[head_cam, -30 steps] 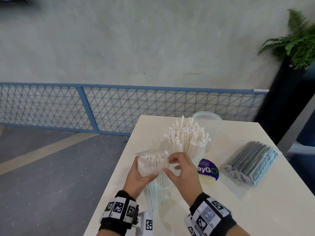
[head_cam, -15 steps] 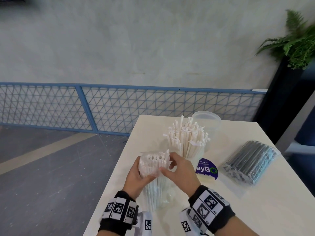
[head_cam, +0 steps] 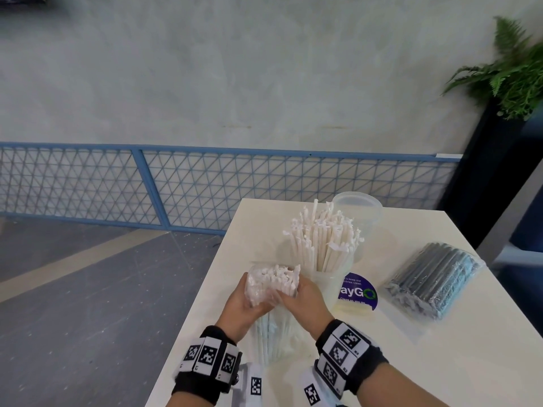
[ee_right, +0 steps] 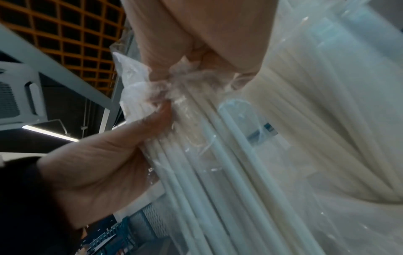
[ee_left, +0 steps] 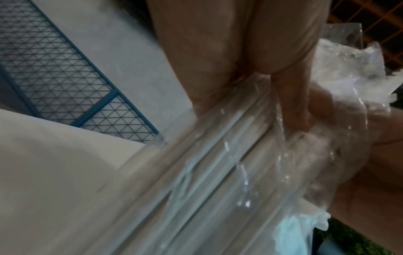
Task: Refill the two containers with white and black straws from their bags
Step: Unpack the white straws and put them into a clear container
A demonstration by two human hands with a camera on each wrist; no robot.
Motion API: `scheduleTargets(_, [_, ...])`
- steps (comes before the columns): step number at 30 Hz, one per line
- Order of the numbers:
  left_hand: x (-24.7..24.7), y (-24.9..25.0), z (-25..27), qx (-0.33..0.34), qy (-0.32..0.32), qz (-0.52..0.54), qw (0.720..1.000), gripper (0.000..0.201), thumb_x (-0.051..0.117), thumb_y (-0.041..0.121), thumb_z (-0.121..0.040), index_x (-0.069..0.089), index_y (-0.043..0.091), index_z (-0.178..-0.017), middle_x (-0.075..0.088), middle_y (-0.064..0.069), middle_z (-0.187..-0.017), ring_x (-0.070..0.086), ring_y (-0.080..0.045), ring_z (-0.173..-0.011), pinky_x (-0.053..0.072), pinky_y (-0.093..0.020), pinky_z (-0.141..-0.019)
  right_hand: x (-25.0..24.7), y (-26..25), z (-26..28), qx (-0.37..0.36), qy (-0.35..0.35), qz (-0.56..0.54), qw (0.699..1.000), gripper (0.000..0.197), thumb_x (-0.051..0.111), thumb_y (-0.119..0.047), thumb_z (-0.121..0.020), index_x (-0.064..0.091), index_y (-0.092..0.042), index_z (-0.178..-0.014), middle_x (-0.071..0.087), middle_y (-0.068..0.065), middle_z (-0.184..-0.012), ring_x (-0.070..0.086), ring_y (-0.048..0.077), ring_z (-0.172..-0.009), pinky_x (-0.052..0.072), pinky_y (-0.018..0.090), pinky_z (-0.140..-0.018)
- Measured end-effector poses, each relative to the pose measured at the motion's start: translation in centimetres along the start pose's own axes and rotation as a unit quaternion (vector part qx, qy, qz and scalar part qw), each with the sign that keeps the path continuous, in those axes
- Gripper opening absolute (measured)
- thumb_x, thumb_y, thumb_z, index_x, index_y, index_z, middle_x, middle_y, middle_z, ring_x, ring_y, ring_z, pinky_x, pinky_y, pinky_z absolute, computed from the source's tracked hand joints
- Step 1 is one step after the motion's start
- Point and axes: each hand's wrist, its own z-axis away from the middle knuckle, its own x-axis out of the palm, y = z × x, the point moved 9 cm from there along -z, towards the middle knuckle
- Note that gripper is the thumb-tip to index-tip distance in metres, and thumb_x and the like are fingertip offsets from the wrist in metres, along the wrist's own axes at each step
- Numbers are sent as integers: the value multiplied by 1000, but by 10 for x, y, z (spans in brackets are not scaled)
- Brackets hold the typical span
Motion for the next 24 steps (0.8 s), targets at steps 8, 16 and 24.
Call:
scheduleTargets(8, [-6, 1, 0, 2, 39, -41, 998, 65, 77, 38, -60, 54, 18, -117, 68, 3, -110, 63, -4, -103, 49, -13, -83, -20, -19, -4, -7, 65, -79, 995, 17, 67, -19, -83, 63, -22, -99, 69, -10, -92, 64, -9, -83, 47, 6, -72])
scheduleTargets(16, [-14, -3, -2, -22, 67, -65, 995, 67, 76, 46, -61, 58, 8, -113, 72, 1, -100, 67, -5, -94, 50, -11, -79, -63, -67, -14, -53, 126, -149, 979, 31, 64, -25, -86, 67, 6, -83, 72, 3, -88, 67, 10, -88, 47, 20, -84])
scheduleTargets(24, [-13, -6, -4, -43, 61, -74, 994, 51, 76, 25, -75, 56, 10, -119, 69, -2, -110, 65, -3, -98, 49, -7, -76, -109, -79, -23, -53, 226, -262, 937, 19, 58, -8, -88, 65, -14, -71, 68, -3, -63, 63, 17, -65, 53, 36, -69])
